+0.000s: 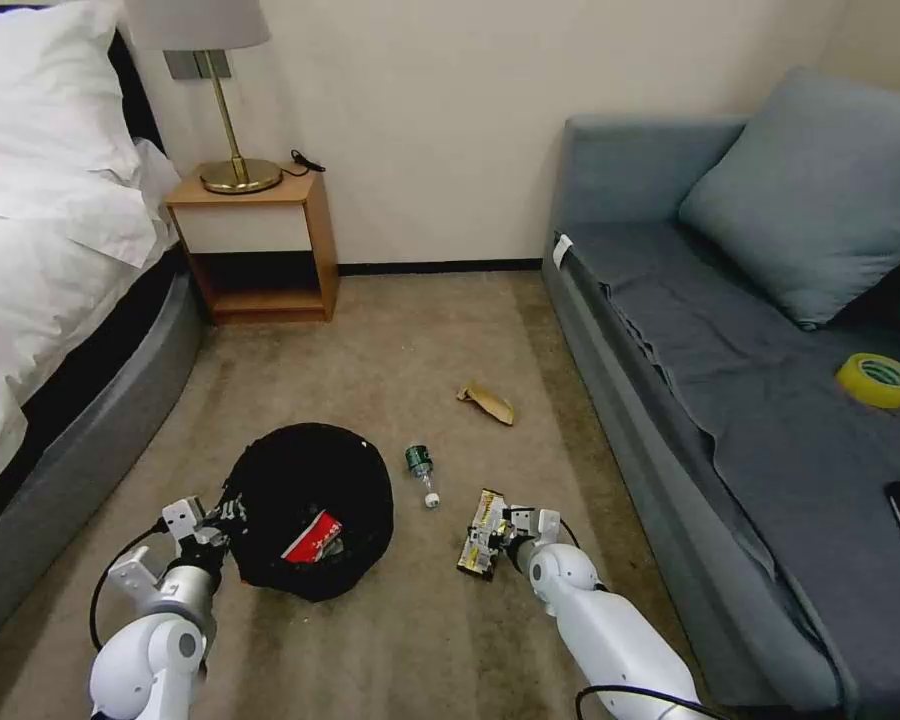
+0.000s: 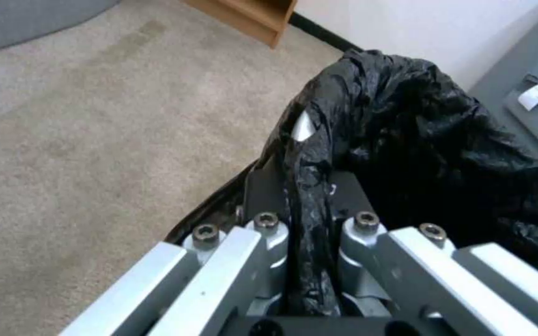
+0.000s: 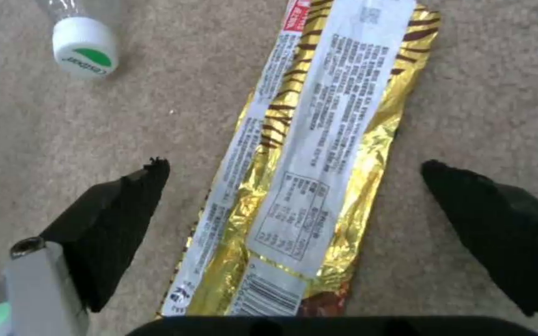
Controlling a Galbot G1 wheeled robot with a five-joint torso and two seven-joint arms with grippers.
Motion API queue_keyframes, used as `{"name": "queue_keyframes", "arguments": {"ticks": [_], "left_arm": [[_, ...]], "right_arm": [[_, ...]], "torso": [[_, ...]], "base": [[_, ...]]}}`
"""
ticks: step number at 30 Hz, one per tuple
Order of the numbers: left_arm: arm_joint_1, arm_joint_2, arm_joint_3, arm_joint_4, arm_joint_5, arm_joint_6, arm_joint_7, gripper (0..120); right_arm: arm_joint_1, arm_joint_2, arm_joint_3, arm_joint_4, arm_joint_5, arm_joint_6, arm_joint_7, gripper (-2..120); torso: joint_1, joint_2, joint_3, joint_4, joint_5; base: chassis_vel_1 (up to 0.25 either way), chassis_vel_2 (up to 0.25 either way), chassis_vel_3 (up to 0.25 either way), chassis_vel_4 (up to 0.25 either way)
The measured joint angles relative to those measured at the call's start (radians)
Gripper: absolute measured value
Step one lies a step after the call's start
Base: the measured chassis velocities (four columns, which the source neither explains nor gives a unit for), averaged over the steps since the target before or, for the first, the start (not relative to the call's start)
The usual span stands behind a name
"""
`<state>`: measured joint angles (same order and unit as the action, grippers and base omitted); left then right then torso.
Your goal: Pick up the trash bin, then pick up the garbage on the floor and place it into the trash bin.
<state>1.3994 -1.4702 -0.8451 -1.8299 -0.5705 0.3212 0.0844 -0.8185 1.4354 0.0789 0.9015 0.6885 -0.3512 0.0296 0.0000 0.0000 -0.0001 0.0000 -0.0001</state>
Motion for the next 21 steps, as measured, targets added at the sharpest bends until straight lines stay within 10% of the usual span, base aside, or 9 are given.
{"name": "queue_keyframes", "arguments": {"ticks": [21], "left_arm": [[0.0,-0.006,-0.009,0.014,0.005,-0.008,0.007,5]], "right_arm": [[-0.022,0.014,-0.053,0.032,0.013,0.006,-0.024,100]], "torso": [[0.0,0.0,0.0,0.0,0.0002]], "base": [[0.0,0.0,0.0,0.0]]}}
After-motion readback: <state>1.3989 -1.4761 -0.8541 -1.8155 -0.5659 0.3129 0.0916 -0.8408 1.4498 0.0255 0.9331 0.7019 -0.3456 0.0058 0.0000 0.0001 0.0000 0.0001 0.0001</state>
